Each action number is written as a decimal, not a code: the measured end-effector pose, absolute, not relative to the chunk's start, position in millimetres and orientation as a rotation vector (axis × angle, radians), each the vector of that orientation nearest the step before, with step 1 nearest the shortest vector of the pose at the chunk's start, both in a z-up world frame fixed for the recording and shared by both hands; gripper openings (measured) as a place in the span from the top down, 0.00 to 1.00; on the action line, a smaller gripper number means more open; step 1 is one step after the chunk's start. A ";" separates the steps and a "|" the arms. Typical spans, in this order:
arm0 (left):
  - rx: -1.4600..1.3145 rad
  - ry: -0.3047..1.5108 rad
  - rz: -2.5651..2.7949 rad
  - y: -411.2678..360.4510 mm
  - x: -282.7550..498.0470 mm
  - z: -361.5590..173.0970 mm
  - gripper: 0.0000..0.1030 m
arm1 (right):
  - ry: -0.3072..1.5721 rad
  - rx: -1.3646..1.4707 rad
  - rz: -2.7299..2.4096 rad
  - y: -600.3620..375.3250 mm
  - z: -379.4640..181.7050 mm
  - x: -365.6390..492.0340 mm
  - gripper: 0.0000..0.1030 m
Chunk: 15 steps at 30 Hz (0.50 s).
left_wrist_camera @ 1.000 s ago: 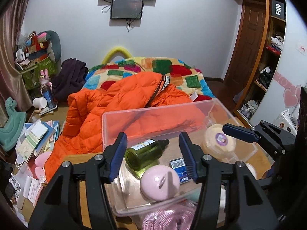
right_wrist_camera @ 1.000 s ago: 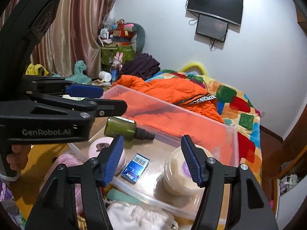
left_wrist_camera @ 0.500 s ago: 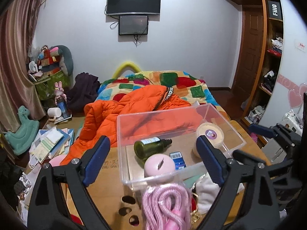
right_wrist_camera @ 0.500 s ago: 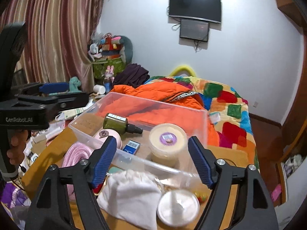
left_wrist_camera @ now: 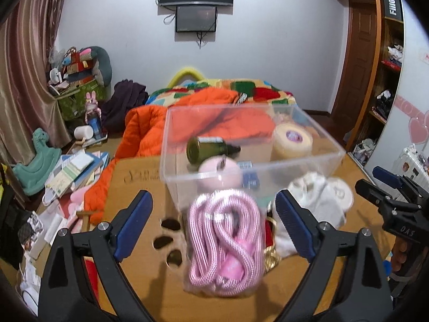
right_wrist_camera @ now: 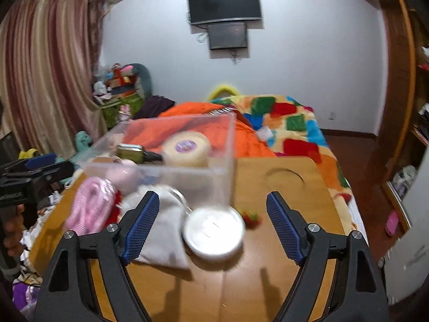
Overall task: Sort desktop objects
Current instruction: 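Move the left tool to the bagged pink rope and grasp it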
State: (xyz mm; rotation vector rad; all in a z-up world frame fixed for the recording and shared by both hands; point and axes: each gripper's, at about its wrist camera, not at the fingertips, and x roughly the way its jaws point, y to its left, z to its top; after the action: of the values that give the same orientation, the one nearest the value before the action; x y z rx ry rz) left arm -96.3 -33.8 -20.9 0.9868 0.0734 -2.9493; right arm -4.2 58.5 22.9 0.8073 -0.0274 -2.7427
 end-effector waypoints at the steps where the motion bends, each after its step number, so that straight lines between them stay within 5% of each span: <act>1: 1.002 0.077 -2.944 -32.5 -95.8 -25.9 0.09 | -0.054 0.828 -2.732 61.6 17.9 -3.2 0.23; 15: 1.161 0.203 -2.858 -27.6 -104.6 -77.9 0.09 | -0.101 0.880 -2.680 67.6 -2.4 9.6 0.23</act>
State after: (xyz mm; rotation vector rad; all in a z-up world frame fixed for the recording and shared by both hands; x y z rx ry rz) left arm -104.6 -27.6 -77.9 1.1606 0.2028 -2.8579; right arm 9.6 67.6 -2.4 0.8795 -0.1007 -2.6800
